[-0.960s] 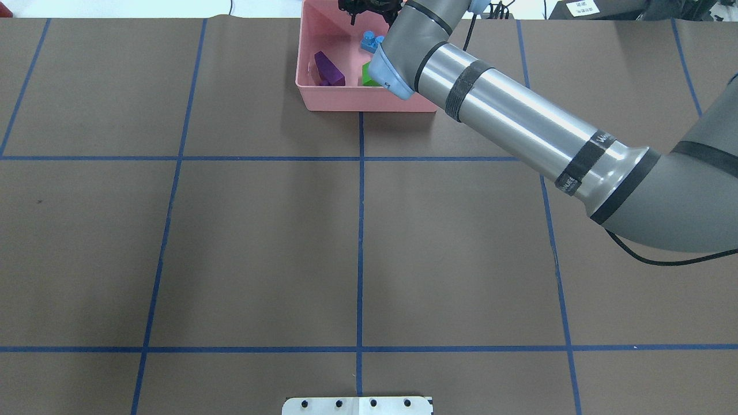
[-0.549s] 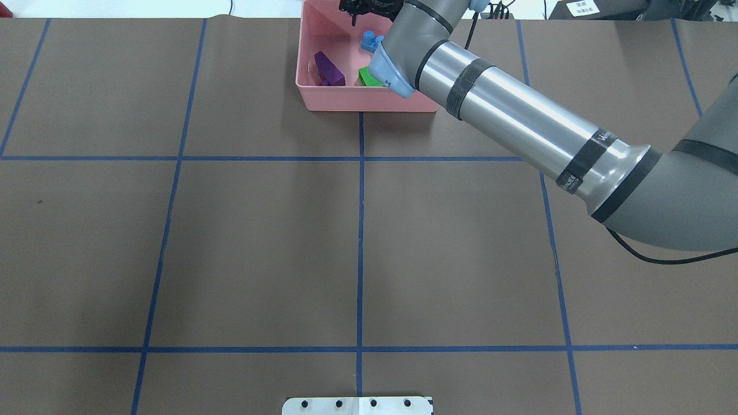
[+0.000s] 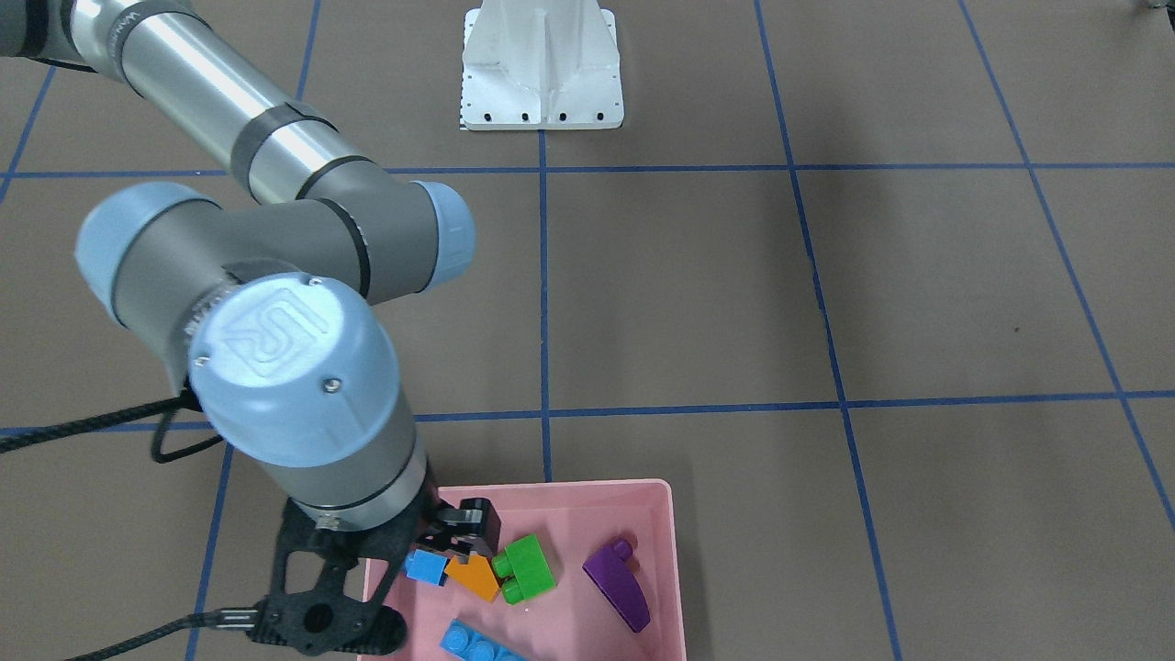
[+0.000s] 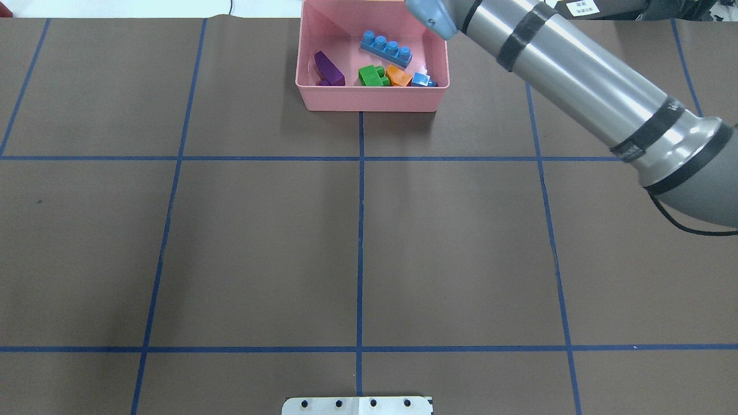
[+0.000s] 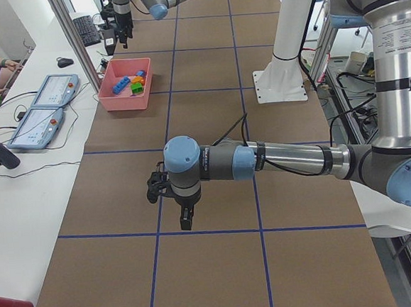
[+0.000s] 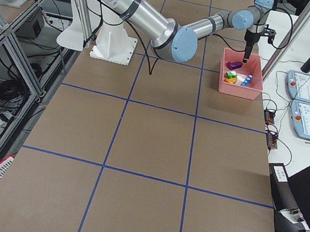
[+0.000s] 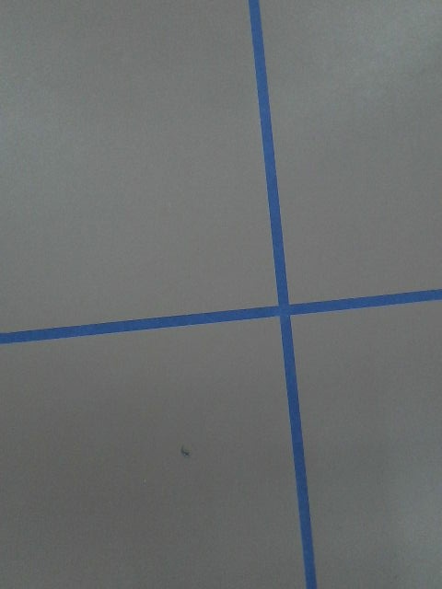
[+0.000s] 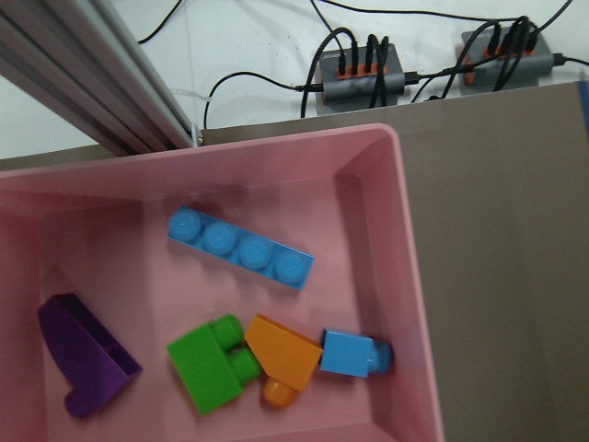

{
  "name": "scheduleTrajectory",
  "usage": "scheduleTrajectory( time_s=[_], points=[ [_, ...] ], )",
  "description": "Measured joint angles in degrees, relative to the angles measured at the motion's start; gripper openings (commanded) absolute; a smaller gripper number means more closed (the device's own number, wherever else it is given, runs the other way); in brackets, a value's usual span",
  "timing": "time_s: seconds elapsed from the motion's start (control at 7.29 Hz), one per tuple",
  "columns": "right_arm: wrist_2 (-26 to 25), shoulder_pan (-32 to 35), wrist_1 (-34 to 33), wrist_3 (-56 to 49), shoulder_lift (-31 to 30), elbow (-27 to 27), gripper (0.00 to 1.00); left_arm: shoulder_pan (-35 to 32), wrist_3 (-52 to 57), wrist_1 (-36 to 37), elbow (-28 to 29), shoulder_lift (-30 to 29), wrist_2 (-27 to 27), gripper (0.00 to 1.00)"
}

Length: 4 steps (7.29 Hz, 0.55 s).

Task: Put all blocks into box

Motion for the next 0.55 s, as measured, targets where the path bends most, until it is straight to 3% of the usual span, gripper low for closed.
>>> scheduleTrajectory(
  time_s=[0.27,0.55],
  points=[
    [5.54,7.31,-4.17,-12.58,-12.52,12.43,1.0,-0.09,5.92,0.35,0.25,-0.04,0.39,1.0],
    [7.77,14.65,-8.28,-29.78,-27.23,24.41,1.0,-0.33,8.36,1.18,0.28,0.09,0.32,1.0]
  ],
)
